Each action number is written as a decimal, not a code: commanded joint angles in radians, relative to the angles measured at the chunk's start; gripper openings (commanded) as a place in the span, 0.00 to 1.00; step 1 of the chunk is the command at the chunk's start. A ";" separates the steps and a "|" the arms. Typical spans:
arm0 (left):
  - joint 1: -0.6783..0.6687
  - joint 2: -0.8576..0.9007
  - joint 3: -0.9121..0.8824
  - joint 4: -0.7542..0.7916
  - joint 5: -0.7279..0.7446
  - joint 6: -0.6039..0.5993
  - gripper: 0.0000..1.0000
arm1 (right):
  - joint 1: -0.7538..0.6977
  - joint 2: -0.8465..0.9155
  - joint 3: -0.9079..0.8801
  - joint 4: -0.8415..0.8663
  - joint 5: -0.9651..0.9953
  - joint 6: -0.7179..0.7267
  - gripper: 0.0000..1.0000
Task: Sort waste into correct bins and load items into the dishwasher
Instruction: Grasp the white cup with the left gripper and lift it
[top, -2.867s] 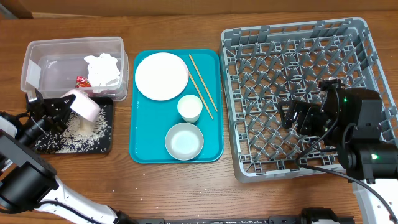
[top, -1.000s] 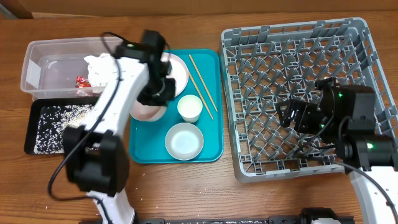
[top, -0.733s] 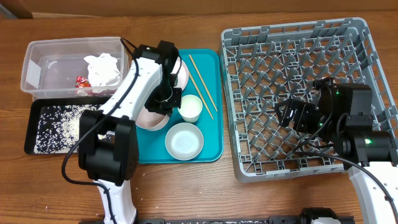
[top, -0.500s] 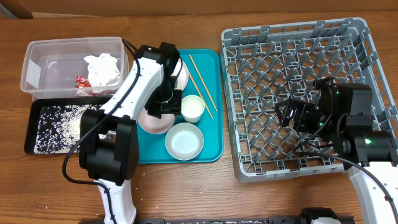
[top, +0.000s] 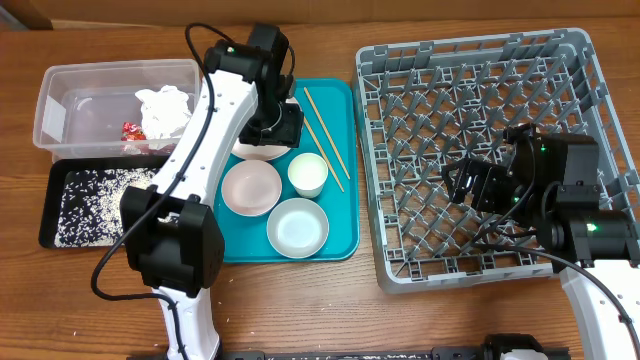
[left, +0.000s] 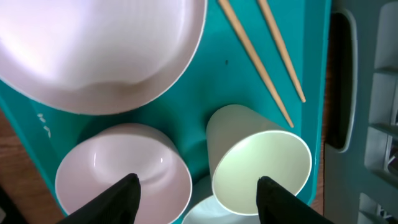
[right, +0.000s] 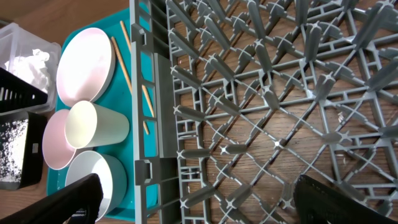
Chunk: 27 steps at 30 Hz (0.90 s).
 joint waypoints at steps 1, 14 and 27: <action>-0.013 0.020 -0.061 0.019 0.034 0.076 0.59 | 0.005 -0.004 0.029 0.006 -0.003 0.004 1.00; -0.027 0.100 -0.113 0.089 0.090 0.127 0.41 | 0.005 -0.004 0.029 0.018 -0.003 0.004 1.00; -0.022 0.144 -0.082 0.118 0.144 0.048 0.04 | 0.005 -0.004 0.029 0.034 -0.034 0.005 1.00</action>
